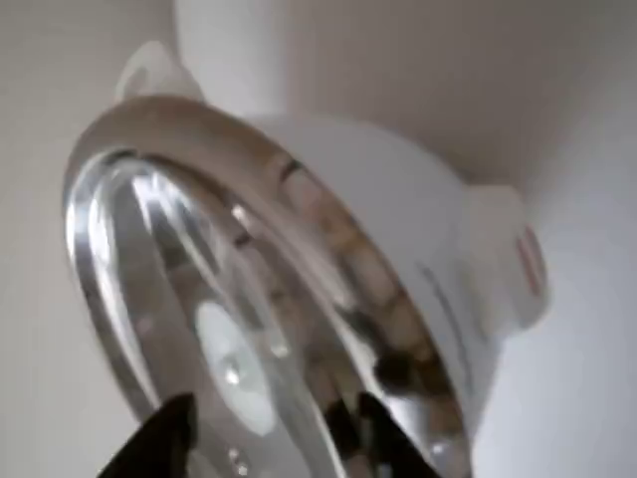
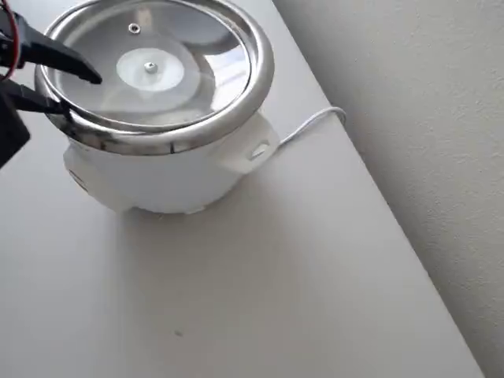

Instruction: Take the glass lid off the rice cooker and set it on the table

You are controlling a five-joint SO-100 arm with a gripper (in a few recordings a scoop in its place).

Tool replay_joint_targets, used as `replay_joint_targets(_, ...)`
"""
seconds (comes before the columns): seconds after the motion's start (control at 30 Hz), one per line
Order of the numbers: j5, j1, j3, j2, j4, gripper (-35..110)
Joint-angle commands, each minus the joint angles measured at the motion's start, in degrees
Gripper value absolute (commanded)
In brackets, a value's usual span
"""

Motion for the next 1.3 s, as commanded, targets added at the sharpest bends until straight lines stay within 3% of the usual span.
replay_joint_targets(0.0,2.11,-0.35,0.88,5.98,-4.92,21)
replay_joint_targets(0.47,4.48,-6.42,20.65,15.56,-20.30,20)
replay_joint_targets(0.6,4.92,-6.59,23.47,16.08,-23.29,5)
replay_joint_targets(0.77,7.91,-2.81,25.05,18.63,-24.96,0)
replay_joint_targets(0.93,8.53,1.85,34.45,32.78,-33.84,0)
replay_joint_targets(1.27,12.83,13.45,34.54,44.21,-34.98,0)
